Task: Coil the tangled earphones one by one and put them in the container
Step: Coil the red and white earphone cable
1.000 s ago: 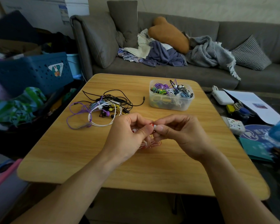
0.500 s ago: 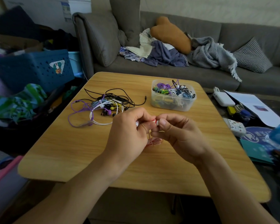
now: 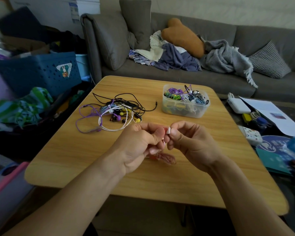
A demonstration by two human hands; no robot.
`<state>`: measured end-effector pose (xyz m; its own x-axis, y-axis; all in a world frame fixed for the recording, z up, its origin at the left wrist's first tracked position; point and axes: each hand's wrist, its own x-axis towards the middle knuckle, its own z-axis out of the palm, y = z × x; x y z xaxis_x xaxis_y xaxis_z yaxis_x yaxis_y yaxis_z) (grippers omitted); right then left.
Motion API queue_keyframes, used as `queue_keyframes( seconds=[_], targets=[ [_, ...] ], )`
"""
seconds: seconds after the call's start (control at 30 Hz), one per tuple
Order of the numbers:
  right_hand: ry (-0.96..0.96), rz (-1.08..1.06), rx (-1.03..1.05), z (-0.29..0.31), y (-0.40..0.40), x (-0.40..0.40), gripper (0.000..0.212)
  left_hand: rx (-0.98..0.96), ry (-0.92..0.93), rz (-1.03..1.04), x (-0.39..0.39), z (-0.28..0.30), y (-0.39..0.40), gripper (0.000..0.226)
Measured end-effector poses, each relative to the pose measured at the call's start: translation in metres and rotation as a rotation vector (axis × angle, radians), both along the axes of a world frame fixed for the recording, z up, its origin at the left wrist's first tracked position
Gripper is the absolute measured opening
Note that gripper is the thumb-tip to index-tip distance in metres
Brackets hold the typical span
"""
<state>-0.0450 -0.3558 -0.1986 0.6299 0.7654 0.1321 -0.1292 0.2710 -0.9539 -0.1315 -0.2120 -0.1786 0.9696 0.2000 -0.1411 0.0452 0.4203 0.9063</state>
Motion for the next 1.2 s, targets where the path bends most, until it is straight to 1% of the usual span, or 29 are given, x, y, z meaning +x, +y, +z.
queue_keyframes(
  seconds=[0.1, 0.13, 0.23, 0.27, 0.33, 0.4, 0.47, 0.5, 0.57, 0.67, 0.73, 0.8, 0.93, 1.0, 1.03, 1.13, 1.2],
  targets=[
    [-0.088, -0.037, -0.033, 0.0, 0.0, -0.002, 0.029, 0.151, -0.004, 0.028, 0.0, 0.001, 0.003, 0.012],
    [-0.08, -0.042, -0.023, -0.001, 0.0, -0.002, 0.028, 0.243, -0.031, 0.054, -0.001, 0.001, 0.004, 0.014],
    [0.017, -0.041, 0.026, 0.0, 0.001, -0.002, 0.026, 0.623, -0.185, 0.154, 0.0, -0.002, 0.005, 0.019],
    [0.046, -0.044, 0.04, -0.001, 0.002, -0.003, 0.025, 0.722, -0.231, 0.19, 0.0, -0.004, 0.005, 0.02],
    [0.091, -0.067, 0.05, -0.001, 0.005, -0.005, 0.017, 0.836, -0.294, 0.257, 0.001, -0.006, 0.004, 0.02],
    [0.114, -0.085, 0.041, -0.002, 0.007, -0.006, 0.011, 0.893, -0.316, 0.302, 0.001, -0.008, 0.004, 0.019],
    [0.118, -0.084, 0.042, -0.002, 0.008, -0.005, 0.01, 0.89, -0.31, 0.317, 0.001, -0.008, 0.003, 0.02],
    [0.106, -0.078, 0.045, -0.003, 0.007, -0.004, 0.01, 0.855, -0.291, 0.307, 0.0, -0.008, 0.003, 0.021],
    [0.008, -0.08, 0.029, -0.004, 0.005, -0.001, 0.011, 0.719, -0.224, 0.251, 0.0, -0.008, 0.002, 0.022],
    [-0.249, -0.147, -0.041, -0.003, -0.001, 0.003, 0.007, 0.443, -0.092, 0.148, -0.001, -0.007, 0.002, 0.019],
    [-0.361, -0.2, -0.07, 0.0, -0.001, 0.002, 0.01, 0.274, -0.025, 0.1, 0.0, -0.005, 0.002, 0.015],
    [-0.43, -0.246, -0.083, 0.001, 0.0, 0.0, 0.012, 0.176, 0.014, 0.091, 0.002, -0.005, 0.003, 0.012],
    [-0.498, -0.313, -0.162, 0.002, 0.001, 0.001, 0.01, 0.059, 0.035, 0.092, 0.004, -0.008, 0.005, 0.007],
    [-0.528, -0.347, -0.217, 0.002, -0.002, 0.002, 0.01, 0.073, 0.024, 0.093, 0.004, -0.008, 0.003, 0.007],
    [-0.555, -0.366, -0.245, 0.003, -0.003, 0.002, 0.008, 0.127, 0.007, 0.107, 0.003, -0.009, 0.003, 0.006],
    [-0.591, -0.398, -0.289, 0.002, -0.002, -0.002, 0.004, 0.423, -0.098, 0.189, 0.004, -0.013, 0.001, 0.005],
    [-0.543, -0.409, -0.277, 0.0, 0.001, -0.003, 0.006, 0.542, -0.158, 0.233, 0.005, -0.015, 0.002, 0.007]
  ],
)
